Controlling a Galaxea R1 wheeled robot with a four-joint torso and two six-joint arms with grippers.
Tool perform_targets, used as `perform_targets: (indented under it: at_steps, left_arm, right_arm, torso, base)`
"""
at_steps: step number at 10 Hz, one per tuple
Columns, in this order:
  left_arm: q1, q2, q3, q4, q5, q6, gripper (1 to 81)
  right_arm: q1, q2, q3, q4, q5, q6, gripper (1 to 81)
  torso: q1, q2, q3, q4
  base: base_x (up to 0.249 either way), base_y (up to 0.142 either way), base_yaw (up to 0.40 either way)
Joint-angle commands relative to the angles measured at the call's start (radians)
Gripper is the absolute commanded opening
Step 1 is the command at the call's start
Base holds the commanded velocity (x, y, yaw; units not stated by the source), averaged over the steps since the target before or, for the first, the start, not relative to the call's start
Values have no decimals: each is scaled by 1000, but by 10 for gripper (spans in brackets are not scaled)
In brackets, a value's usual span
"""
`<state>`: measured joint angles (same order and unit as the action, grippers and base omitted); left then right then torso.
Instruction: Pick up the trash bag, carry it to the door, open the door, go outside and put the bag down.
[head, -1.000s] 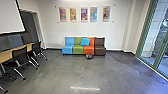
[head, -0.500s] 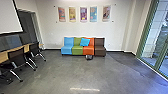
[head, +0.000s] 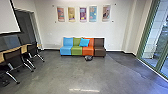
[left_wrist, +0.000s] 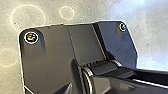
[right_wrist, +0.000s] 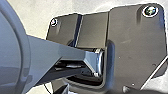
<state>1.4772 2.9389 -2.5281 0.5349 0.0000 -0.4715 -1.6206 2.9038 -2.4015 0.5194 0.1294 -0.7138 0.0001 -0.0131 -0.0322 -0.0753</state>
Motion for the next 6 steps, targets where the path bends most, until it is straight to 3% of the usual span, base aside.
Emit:
perform_targets:
  at_steps: [1,6]
  left_arm:
    - [-53,-6,8,10,40,4,811]
    - [-53,-6,8,10,40,4,811]
  right_arm:
    - [34,2,18,-9,-73,-4,811]
    - [40,2,16,-9,-73,-4,811]
  torso:
    - [0,0,0,0]
    - [0,0,0,0]
  base:
    - [152,0,0]
    - [152,0,0]
